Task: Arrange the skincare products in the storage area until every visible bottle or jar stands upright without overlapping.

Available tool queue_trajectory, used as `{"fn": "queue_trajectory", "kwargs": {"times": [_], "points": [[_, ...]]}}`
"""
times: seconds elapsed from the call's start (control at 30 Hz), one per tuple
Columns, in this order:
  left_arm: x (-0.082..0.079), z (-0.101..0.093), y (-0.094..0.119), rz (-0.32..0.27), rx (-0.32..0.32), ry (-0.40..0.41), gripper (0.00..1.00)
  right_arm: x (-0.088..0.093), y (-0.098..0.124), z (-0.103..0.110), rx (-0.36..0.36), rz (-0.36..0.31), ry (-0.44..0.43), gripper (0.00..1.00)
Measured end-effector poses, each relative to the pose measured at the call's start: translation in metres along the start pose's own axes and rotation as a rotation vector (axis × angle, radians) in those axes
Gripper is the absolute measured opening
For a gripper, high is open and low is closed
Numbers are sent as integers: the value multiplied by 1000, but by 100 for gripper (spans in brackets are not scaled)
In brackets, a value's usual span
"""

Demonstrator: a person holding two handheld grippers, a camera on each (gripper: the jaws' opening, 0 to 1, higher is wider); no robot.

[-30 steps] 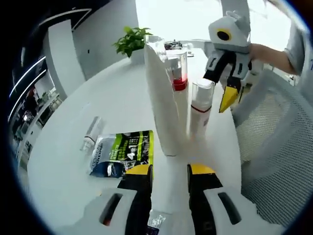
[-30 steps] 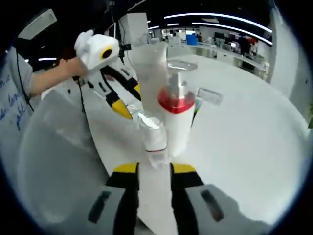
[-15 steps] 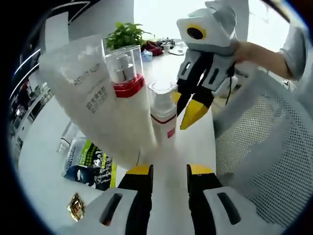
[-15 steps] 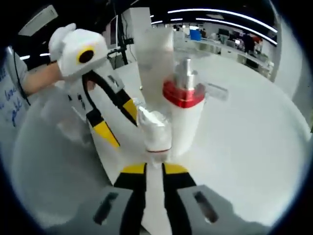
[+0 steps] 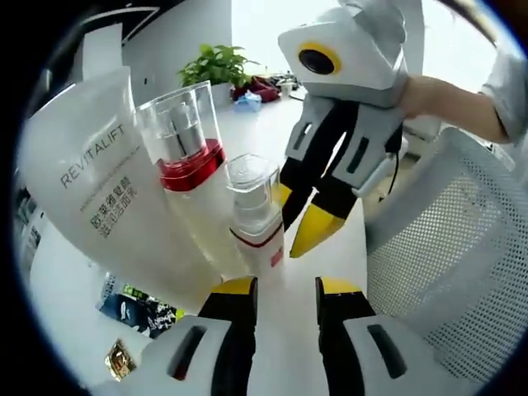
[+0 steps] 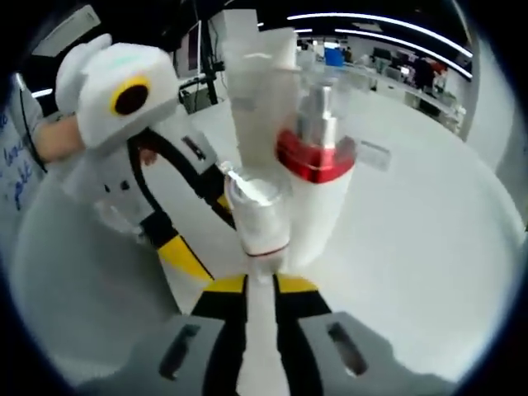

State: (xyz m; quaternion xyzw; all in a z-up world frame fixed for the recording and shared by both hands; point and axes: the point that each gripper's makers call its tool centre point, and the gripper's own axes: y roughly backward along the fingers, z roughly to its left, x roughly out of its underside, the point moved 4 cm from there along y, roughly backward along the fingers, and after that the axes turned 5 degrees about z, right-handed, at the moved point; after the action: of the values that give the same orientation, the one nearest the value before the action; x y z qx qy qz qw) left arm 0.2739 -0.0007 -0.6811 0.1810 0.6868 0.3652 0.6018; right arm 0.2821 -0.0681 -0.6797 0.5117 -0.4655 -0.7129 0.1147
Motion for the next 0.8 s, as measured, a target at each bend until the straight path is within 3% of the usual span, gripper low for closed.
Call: {"fn": "queue_trajectory", "kwargs": {"times": [0.6, 0.8], "points": [[3, -3, -1, 12, 15, 0, 22, 0, -8, -3, -7, 26, 41, 9], [5, -1, 2, 19, 9, 10, 22, -3, 4, -4, -2, -17, 1, 13]]}}
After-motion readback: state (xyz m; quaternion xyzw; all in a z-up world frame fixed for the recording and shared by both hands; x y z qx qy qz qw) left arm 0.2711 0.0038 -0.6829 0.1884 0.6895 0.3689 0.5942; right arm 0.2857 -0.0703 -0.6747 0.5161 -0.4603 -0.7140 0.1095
